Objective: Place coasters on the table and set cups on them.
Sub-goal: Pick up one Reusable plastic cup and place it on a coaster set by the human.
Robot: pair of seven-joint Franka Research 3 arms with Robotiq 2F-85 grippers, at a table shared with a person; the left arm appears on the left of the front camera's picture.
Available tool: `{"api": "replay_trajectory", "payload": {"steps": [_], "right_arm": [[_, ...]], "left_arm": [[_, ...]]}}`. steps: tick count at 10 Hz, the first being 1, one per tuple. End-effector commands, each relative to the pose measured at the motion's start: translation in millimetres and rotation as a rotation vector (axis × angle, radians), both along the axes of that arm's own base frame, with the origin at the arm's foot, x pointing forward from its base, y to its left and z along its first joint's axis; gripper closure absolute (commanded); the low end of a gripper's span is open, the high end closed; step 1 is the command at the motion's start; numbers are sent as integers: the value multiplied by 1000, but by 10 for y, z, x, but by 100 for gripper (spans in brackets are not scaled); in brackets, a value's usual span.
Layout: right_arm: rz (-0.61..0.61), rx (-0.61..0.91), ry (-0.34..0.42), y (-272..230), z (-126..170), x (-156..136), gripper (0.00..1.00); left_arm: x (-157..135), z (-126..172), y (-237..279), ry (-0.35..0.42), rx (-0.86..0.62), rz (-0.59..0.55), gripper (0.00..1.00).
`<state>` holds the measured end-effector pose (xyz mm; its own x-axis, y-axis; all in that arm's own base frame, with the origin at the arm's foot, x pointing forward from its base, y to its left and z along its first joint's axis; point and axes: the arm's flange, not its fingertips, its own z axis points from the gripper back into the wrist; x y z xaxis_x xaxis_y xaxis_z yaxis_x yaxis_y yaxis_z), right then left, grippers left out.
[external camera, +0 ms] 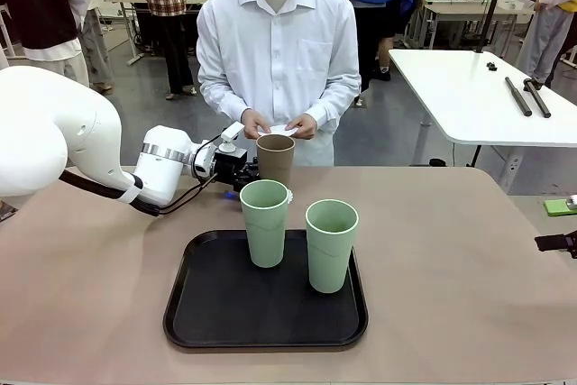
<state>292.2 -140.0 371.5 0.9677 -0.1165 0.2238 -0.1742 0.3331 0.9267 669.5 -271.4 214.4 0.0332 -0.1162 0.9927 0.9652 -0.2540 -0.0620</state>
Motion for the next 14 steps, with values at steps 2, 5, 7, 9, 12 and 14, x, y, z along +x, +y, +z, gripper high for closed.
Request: {"api": "replay_trajectory", "payload": {"steps": [2, 5, 7, 9, 12, 14], "right_arm": [[-7, 12, -11, -5, -5, 18, 0], [-7, 12, -11, -5, -5, 18, 0], [-7, 12, -11, -5, -5, 18, 0], [-7, 12, -11, -5, -5, 18, 0], [-7, 12, -11, -5, -5, 18, 0], [-7, 12, -11, -5, -5, 18, 0]], "left_arm": [[111, 37, -23, 7, -4, 23, 18], [154, 71, 8, -3, -27, 39, 18], [170, 67, 1, 3, -30, 40, 18], [179, 38, -5, 15, -23, 32, 18], [186, -20, -12, 29, -15, 27, 18], [185, -37, 3, 31, -12, 30, 14]]}}
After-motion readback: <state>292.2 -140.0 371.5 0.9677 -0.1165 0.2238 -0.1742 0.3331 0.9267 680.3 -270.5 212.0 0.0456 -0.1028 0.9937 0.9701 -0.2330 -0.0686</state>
